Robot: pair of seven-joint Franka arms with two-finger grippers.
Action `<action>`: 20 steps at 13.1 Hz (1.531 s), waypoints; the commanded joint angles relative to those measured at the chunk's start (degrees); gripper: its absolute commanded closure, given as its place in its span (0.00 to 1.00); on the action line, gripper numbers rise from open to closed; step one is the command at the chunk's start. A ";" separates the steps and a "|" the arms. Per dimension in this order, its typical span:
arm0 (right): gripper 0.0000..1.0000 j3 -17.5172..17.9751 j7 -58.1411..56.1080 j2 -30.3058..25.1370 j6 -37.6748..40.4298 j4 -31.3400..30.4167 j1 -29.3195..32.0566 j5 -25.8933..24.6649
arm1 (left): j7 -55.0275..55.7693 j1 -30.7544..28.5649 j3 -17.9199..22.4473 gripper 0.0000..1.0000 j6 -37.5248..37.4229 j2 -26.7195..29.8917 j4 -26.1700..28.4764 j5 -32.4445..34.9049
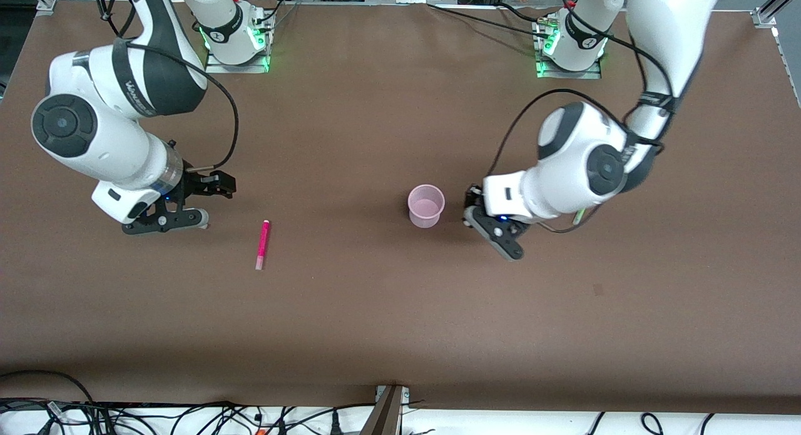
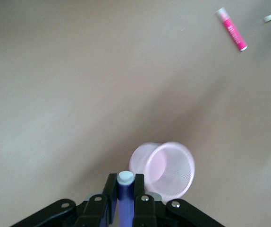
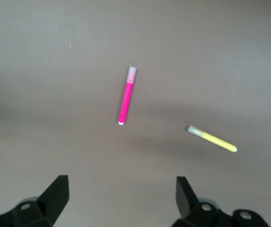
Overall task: Organize pens into pink holder with both arms
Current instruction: 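Carry the blue pen to the cup while the right gripper reaches the marker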
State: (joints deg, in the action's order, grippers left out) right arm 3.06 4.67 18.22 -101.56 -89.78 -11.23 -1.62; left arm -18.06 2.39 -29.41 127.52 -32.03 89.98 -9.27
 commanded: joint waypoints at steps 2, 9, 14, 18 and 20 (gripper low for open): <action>0.00 -0.25 -0.45 3.74 -0.04 1.18 -0.28 0.12 | 0.30 4.03 -2.30 1.00 21.10 0.65 10.52 -1.45; 0.00 -0.25 3.66 8.85 -12.34 -8.56 -0.28 3.12 | 0.22 2.71 -4.60 1.00 31.99 0.22 15.14 -0.66; 0.14 -0.25 5.18 10.43 -27.08 -19.19 -0.37 3.99 | 0.40 3.41 -4.60 0.16 33.93 -1.10 15.75 -0.74; 0.21 -0.25 5.18 14.02 -30.80 -19.82 0.07 5.05 | 0.22 2.71 -4.69 0.00 33.75 -0.22 15.67 -0.66; 0.25 -0.25 5.18 14.30 -30.89 -19.56 0.51 5.05 | 0.92 2.36 -4.69 0.00 32.10 1.61 15.67 -0.66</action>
State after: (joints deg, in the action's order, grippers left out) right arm 2.74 9.34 32.49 -131.75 -109.31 -11.18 2.49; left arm -16.48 5.83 -33.28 160.93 -32.71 105.12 -9.30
